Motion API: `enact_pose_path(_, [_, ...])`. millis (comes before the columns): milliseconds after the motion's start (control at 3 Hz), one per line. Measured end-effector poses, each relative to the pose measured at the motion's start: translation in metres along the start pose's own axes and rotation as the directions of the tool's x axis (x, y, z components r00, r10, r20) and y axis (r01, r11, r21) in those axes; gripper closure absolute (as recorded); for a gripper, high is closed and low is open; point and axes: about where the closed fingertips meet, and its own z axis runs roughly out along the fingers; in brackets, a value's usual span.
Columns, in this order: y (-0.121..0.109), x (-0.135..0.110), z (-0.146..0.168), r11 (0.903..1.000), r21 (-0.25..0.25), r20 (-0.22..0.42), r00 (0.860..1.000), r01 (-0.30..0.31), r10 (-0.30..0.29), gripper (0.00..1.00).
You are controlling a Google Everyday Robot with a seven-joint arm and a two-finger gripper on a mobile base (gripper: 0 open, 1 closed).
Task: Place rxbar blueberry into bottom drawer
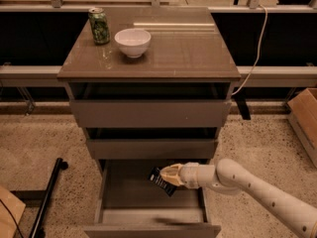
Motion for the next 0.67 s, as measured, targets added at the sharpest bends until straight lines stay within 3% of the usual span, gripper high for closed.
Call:
enact_pose_path(333, [0.000,0.040,0.020,0.9995,0.021,-0.007,1.000,-0.024,0.024,1.00])
enact_pose_path(667, [-0.010,0.094,0.043,0.9940,0.061,0.000,0.996,-0.091,0.091,1.00])
